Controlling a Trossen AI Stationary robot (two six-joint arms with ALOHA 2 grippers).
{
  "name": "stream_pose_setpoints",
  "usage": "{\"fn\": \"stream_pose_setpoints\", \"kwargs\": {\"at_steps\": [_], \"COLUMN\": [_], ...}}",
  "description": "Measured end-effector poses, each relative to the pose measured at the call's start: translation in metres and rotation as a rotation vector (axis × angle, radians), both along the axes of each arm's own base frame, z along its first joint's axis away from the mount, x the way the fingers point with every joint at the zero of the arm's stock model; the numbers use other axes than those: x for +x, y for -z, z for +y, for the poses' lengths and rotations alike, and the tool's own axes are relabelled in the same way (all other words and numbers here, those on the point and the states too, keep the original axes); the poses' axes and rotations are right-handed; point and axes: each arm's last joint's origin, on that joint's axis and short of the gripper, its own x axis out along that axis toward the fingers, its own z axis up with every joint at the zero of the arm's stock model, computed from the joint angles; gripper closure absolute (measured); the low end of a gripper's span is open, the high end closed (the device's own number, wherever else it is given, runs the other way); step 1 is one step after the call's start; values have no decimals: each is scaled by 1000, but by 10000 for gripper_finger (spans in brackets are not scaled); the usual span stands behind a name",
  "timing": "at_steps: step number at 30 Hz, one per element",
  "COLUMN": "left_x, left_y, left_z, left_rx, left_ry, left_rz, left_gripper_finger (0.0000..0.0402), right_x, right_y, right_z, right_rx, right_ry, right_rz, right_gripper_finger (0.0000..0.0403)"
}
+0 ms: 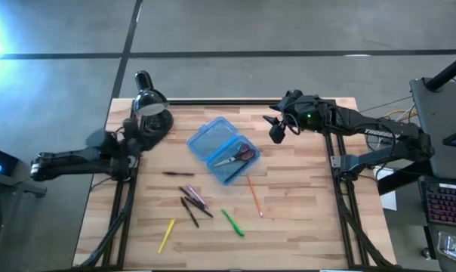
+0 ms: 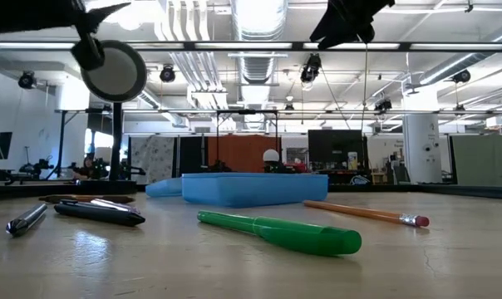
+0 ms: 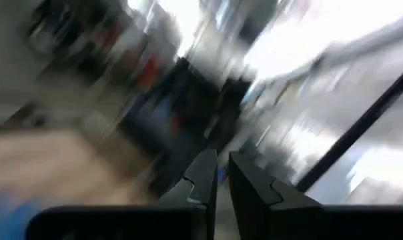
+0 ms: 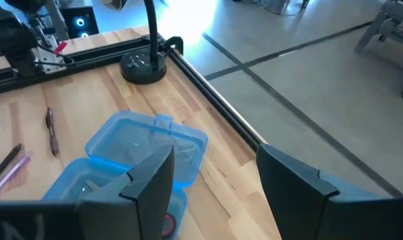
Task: Pick & place school supplies into a supply box
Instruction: Put the brown pen into the supply box
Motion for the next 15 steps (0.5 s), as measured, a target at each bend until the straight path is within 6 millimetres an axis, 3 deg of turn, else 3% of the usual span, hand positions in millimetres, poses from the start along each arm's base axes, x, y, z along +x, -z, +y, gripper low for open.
{"fn": "stream_pose_setpoints", "kwargs": {"at_steps": [4, 7, 15], "left_x": [11, 19, 54], "left_y": [9, 19, 36], "left_z": [-1, -2, -13], "left_rx": [25, 39, 148], "left_ry": [80, 142, 421], "left_rz": [503, 780, 994], "left_gripper_finger": [396, 400, 398], "right_x": [0, 0, -2], "right_y": [0, 0, 4], "right_z": [0, 0, 0], "right_rx": [0, -3, 23], "right_ry": [0, 6, 40], "right_rz": [0, 1, 30], "right_gripper_finger": [197, 197, 197]}}
